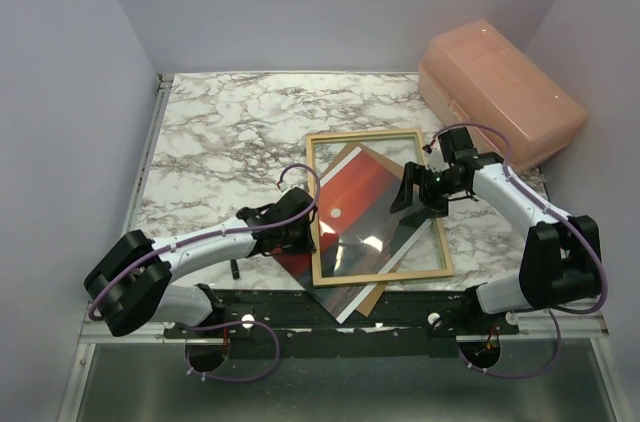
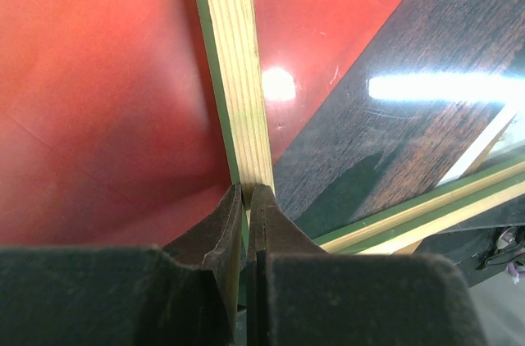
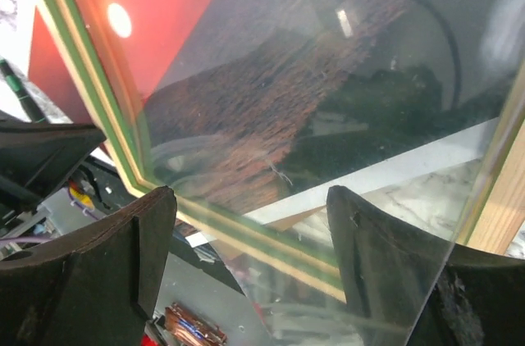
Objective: Put the photo into the frame
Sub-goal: Place the photo frame item in the photo frame.
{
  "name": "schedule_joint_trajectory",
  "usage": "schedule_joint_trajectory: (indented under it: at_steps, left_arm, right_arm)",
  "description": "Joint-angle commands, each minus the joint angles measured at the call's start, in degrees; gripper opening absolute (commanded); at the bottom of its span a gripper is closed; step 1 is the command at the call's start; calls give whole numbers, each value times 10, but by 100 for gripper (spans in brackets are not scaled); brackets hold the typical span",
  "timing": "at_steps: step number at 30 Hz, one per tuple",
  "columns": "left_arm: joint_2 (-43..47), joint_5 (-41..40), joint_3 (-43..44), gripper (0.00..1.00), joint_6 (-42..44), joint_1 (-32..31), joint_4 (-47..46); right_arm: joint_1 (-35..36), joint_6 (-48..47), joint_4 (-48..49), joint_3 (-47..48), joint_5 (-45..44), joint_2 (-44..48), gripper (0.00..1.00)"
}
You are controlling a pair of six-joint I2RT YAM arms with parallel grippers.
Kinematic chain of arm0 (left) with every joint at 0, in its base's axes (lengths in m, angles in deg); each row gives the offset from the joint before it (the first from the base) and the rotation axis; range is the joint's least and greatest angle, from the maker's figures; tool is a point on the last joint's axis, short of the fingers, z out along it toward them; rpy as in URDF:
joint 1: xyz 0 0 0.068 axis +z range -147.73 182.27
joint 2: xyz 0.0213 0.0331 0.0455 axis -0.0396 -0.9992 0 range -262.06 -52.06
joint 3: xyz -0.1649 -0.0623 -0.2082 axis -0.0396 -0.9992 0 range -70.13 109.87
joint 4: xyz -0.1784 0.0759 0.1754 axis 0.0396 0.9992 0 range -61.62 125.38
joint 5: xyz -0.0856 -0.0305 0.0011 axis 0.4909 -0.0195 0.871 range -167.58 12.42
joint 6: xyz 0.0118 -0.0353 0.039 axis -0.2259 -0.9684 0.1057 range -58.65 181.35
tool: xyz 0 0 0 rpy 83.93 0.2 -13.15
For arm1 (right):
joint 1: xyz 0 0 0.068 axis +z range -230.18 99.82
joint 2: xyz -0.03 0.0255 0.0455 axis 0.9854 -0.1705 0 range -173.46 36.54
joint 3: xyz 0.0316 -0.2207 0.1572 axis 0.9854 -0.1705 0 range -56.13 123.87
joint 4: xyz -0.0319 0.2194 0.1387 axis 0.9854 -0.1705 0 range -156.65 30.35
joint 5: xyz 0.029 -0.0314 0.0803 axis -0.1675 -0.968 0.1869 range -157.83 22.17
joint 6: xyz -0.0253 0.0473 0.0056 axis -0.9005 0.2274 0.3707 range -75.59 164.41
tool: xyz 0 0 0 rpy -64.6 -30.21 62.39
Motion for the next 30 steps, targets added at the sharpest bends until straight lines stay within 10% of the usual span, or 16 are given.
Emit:
schedule_joint_trajectory:
  at_steps: [1,21,30]
  left_arm:
    - [-41,-36,-24,1,13,-11,60]
    - [-26,-46,-40,1,3,-15,66]
    - [-30,-44,-38,1,4,-15,65]
  right_arm:
    - [12,12,26,-16,-38,-19,81]
    - [18,40,19,46,102,70,68]
    - [18,35,41,24,141,53,27]
